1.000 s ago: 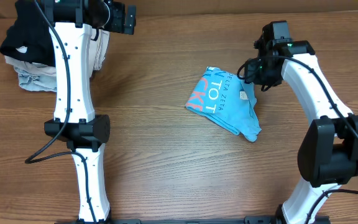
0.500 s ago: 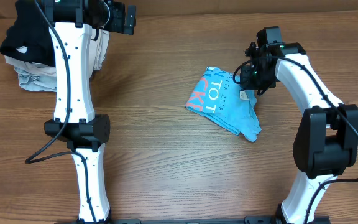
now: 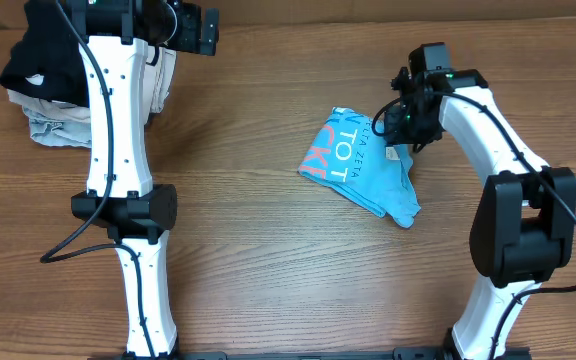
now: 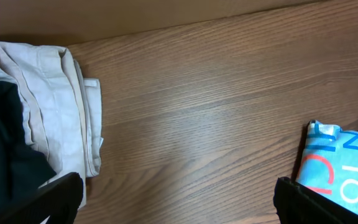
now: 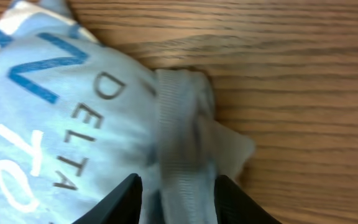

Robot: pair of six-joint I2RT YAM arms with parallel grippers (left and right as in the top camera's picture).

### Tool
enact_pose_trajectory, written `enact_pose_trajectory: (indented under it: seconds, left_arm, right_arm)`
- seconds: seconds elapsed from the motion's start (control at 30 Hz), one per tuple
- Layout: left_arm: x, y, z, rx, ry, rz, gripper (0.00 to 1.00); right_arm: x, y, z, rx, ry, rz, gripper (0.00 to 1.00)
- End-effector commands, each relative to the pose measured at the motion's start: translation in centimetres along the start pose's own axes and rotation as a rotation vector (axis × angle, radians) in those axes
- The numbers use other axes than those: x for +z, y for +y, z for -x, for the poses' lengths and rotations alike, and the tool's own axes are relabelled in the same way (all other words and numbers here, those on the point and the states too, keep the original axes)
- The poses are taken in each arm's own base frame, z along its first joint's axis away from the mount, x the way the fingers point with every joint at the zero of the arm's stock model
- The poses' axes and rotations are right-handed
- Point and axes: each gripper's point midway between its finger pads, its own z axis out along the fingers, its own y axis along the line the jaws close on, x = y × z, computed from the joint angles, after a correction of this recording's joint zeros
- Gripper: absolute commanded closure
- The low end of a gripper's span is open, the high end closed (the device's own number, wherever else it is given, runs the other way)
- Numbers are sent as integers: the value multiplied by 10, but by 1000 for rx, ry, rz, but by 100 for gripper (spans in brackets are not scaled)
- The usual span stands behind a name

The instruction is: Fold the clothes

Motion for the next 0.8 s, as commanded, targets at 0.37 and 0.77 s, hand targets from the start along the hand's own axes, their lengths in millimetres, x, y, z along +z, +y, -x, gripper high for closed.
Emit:
enact_pose_trajectory:
  seconds: [0.37,0.77]
  left_arm:
    - [0,-3,-1,23,5,-1,0]
    - [0,-3,-1,23,5,-1,0]
  right_arm:
    - [14,-30,-7,99,10,-159,86]
    - [-41,-45,3,267,-80,41,96]
